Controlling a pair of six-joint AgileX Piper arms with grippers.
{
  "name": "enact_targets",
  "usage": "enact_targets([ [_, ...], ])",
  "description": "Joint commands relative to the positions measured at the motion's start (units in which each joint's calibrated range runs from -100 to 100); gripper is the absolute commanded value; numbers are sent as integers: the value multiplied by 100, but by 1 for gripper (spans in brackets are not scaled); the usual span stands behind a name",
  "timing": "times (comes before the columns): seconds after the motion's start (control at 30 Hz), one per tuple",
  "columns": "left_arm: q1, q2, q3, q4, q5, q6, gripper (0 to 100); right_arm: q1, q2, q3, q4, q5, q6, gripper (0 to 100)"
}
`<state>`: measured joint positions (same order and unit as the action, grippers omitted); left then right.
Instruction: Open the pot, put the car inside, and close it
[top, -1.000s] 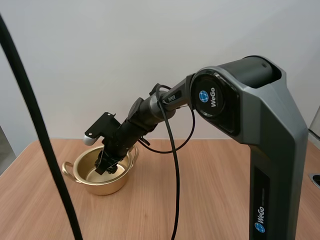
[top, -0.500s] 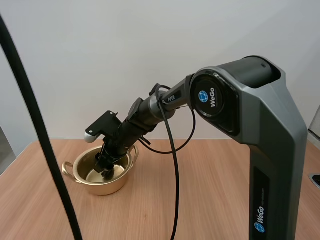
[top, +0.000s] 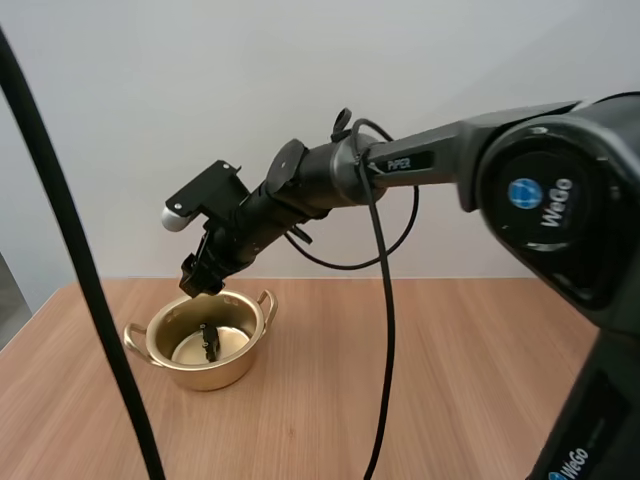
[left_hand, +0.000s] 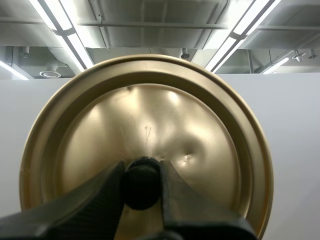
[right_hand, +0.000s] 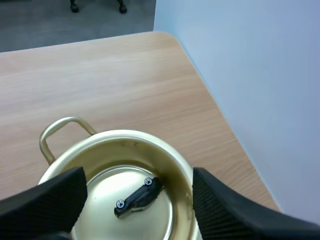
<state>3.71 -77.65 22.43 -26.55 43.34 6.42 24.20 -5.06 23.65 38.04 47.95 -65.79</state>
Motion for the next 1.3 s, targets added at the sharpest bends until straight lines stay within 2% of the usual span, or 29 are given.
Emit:
enact_targets([
  [0.0, 0, 2, -3, -7, -31, 25, 0, 3, -565, -5, -903, 19, 756, 100],
  [0.1, 0, 2, -3, -7, -159, 114, 0, 3, -1024, -5, -2046, 196, 1651, 100],
  [0.27, 0, 2, -3, -7, -485, 114, 0, 3, -1539, -5, -4410, 748, 3137, 100],
  [0.37, 0, 2, -3, -7, -539, 159, 0, -7, -1797, -5, -5442, 1361, 3909, 100],
  [0.47, 0, 2, -3, -7, -539, 284, 0, -111, -2050, 64, -6052, 1723, 4356, 100],
  [0.53, 0, 2, -3, -7, -539, 305, 0, -225, -2242, 96, -6177, 1744, 4481, 100],
  [0.83, 0, 2, -3, -7, -539, 305, 0, -858, -3449, 96, -6024, 1209, 4817, 100],
  [1.07, 0, 2, -3, -7, -572, 305, 0, -1372, -4120, 145, -6013, 855, 5378, 100],
  [1.27, 0, 2, -3, -57, -1336, 225, 0, -1727, -4489, 638, -6001, 446, 5581, 100],
])
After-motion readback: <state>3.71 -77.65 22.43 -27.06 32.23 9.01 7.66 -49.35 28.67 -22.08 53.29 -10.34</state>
